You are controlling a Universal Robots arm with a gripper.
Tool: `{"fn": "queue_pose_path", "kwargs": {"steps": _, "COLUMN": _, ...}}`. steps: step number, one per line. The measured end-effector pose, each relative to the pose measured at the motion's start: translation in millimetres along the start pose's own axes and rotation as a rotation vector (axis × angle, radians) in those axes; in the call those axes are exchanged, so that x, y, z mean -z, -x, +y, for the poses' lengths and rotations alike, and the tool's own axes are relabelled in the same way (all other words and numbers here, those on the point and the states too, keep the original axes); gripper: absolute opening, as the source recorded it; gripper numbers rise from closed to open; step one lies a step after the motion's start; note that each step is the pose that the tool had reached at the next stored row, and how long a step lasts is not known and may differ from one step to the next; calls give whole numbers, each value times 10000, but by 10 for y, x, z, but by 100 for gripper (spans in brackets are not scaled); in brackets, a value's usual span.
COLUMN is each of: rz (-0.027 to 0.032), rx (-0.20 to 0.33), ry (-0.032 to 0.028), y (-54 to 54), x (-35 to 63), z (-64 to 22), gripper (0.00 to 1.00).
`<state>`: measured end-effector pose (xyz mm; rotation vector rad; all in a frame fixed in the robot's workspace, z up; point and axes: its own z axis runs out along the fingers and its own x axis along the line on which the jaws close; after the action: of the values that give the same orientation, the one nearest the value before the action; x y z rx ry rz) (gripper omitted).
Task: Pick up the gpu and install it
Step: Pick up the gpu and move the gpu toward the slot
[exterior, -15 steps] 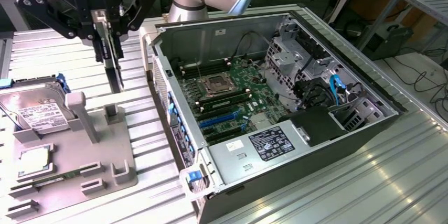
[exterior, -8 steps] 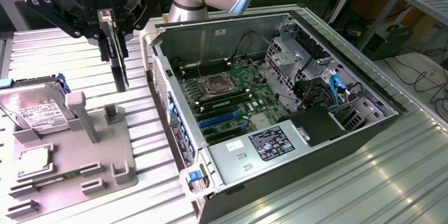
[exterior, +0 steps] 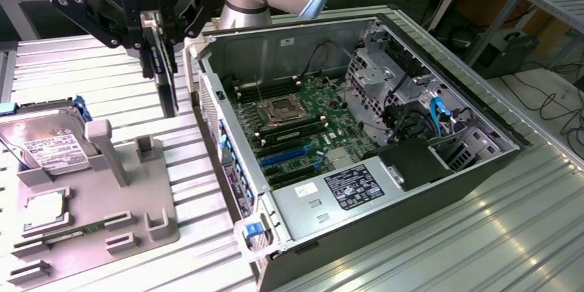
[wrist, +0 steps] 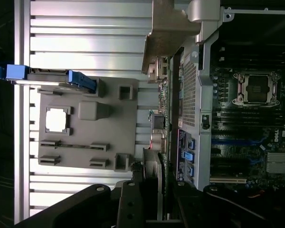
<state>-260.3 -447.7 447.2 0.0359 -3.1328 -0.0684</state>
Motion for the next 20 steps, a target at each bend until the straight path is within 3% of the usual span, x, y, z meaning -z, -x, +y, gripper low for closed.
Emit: {"fn": "queue_pose_path", "kwargs": {"steps": 20, "rz": 0, "rx": 0, "ry": 0, "y": 298, "x": 3, "z": -7, "gripper": 28}}
